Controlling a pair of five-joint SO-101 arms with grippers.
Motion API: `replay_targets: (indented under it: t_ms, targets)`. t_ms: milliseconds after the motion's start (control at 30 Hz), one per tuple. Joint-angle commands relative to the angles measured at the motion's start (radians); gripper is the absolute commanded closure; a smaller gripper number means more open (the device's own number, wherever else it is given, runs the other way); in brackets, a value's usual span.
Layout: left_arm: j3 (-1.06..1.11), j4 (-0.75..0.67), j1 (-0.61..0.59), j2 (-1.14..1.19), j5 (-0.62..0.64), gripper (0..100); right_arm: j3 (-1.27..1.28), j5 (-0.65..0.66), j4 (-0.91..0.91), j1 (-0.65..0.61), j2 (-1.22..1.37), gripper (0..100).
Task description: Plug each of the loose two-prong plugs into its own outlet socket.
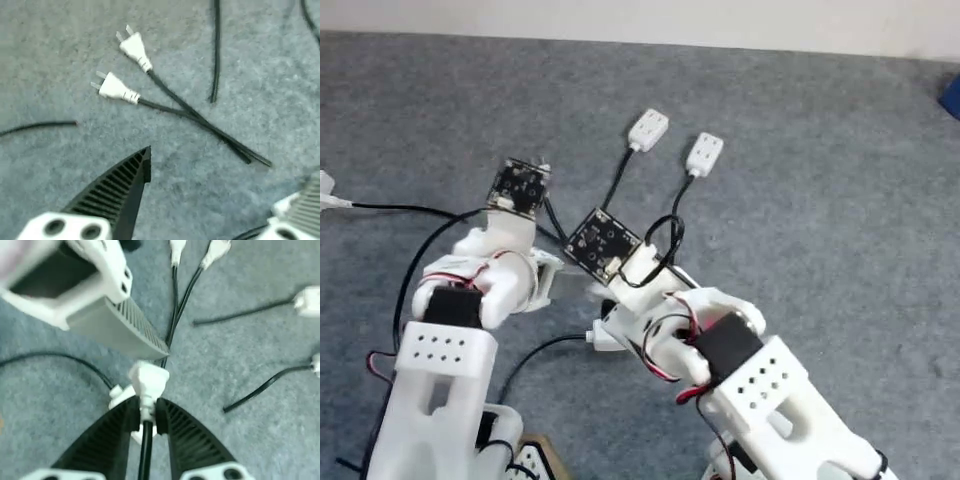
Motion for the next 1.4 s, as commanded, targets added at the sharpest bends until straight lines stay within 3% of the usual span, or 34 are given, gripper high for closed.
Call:
replay_targets:
  t_ms: [0,267,967,1367]
  targets:
    - [-0.005,-0.021,-0.013,0.012,-0.009,56,-0.116,0.011,0.013,-0.005,0.031,99.1]
    - [0.001,-0.046,-0.084,0.012,-0.011,56,-0.142,0.051,0.059,0.007,0.165,99.1]
    - [0.07,-0.089,-0.03,0.012,-0.008,57,-0.309,0.002,0.193,0.045,0.302,99.1]
    - [0.079,-0.038,0.105,0.012,-0.008,57,-0.309,-0.029,0.131,0.005,0.303,99.1]
